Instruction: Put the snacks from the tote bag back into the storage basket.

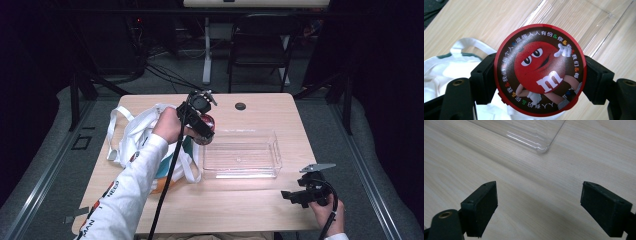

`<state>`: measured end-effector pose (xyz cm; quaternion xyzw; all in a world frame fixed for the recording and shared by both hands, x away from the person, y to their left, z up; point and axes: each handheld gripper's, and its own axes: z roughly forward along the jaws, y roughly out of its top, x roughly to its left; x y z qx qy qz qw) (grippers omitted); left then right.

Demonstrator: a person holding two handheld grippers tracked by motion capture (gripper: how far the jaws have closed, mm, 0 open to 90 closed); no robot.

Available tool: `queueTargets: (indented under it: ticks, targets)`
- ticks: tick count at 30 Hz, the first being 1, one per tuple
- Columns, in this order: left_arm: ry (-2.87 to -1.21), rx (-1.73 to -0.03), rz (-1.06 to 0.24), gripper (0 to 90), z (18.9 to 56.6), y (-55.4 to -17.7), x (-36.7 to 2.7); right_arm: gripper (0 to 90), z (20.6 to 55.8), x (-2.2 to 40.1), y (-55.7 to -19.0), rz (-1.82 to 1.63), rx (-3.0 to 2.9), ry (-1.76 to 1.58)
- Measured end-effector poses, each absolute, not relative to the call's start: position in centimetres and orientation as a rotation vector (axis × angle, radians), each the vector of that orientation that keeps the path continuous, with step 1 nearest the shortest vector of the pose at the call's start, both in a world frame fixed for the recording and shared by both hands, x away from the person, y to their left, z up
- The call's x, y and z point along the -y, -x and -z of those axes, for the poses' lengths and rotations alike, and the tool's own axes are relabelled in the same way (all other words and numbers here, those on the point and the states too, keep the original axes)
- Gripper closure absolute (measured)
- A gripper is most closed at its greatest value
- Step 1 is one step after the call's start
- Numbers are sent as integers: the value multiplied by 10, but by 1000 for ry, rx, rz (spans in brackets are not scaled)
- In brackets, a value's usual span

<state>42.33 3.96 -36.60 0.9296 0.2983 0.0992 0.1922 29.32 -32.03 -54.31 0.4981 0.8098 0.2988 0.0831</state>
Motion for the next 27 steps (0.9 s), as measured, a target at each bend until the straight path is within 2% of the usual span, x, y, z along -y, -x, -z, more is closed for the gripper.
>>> queueTargets:
  ticks: [27]
  targets:
    - [-2653,-811,-148,259,414,-429,-12,140,543,321,-293,-896,-2426,-1482]
